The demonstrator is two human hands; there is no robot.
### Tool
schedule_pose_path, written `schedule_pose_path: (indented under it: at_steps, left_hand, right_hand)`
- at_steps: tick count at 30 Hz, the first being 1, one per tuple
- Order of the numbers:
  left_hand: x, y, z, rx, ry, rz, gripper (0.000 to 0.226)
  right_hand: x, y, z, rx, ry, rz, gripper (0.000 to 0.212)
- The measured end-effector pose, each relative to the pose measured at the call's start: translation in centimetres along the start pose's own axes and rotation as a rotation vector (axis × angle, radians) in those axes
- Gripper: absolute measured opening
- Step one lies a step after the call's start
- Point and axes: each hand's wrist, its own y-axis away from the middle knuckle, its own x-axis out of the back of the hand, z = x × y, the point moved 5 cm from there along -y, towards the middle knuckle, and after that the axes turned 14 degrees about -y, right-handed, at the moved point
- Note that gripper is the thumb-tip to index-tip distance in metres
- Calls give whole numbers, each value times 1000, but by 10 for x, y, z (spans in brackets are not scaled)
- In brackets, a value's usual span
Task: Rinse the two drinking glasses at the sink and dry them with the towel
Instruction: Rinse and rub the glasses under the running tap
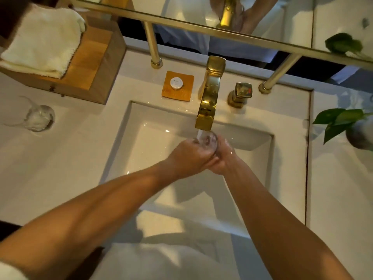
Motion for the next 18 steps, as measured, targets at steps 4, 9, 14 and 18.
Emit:
schedule_pose_path:
  at_steps: [4, 9, 14, 18]
  left_hand:
    - [-1, -11, -29, -171, 9, -65, 42]
    - [-2, 6, -5, 137, 109, -5, 29]
    - [8, -5, -37, -284, -99, 100, 21]
    - [9, -13, -11, 339, 107, 80, 30]
  right_hand:
    - [-10, 0, 3, -44, 64, 20, 40]
    - [-16, -5, -11, -31, 212, 13, 44]
    - [-14, 3, 5, -87, 129, -67, 37]
    - [-28, -5, -18, -39, 138, -47, 39]
